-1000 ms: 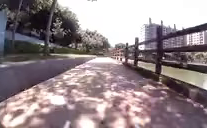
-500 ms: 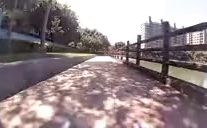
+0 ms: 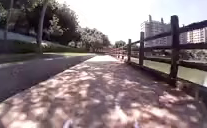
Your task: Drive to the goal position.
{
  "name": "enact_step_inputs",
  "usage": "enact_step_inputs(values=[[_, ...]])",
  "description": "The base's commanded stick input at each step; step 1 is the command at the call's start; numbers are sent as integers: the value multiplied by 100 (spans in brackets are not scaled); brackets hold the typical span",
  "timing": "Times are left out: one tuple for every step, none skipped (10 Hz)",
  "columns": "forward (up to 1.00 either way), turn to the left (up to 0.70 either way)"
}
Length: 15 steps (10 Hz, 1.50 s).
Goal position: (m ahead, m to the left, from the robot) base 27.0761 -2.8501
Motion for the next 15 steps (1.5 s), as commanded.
enact_step_inputs(values=[[70, 0], [70, 0], [70, 0], [70, 0], [70, 0], [70, 0], [70, 0], [70, 0], [70, 0], [70, 0], [70, 0], [70, 0], [70, 0], [70, 0], [70, 0]])
